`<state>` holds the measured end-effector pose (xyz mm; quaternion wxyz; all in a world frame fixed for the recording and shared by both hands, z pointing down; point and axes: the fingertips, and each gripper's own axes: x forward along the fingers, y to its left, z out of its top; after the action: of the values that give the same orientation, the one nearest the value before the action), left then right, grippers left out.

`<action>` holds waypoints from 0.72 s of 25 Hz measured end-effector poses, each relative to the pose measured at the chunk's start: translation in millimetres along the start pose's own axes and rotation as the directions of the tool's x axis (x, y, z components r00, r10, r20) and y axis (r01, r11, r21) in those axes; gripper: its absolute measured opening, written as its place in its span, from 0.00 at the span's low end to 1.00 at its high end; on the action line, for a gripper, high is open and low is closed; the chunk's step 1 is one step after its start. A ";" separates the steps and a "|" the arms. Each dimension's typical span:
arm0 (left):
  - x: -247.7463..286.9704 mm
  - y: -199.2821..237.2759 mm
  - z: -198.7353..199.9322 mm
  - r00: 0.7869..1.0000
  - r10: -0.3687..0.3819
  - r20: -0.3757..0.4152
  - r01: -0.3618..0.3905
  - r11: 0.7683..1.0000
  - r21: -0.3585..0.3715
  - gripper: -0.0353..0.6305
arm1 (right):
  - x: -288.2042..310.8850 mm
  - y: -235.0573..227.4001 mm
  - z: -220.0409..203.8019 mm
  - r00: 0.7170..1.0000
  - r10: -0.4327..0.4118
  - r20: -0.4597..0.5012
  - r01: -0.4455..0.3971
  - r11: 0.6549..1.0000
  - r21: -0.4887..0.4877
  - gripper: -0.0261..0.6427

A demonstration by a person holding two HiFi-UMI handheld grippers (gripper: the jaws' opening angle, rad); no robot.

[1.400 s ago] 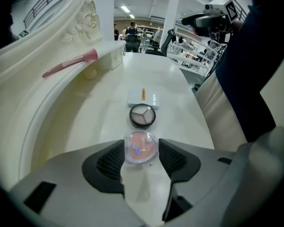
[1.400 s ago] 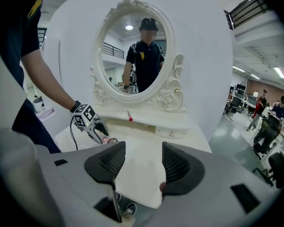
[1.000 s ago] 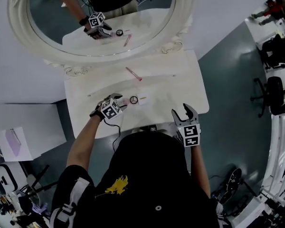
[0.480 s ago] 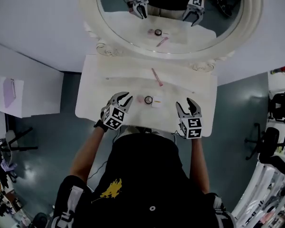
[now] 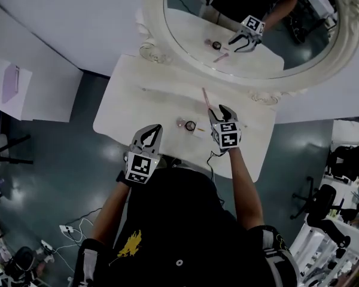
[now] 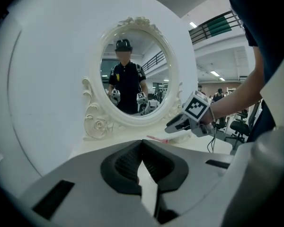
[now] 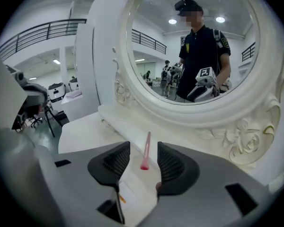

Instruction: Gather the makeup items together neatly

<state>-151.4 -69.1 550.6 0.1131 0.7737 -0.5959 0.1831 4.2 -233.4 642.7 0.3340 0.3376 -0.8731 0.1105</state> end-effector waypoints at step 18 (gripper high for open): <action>-59.0 43.8 -22.7 0.990 0.135 -0.028 -0.137 0.984 -0.110 0.07 | 69.4 -16.5 -31.4 0.968 -0.056 -0.243 0.095 0.984 0.152 0.13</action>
<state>-210.1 -19.8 544.6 0.1495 0.7218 -0.6553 0.1649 -7.0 -268.4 711.4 0.4116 0.3808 -0.8014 0.2081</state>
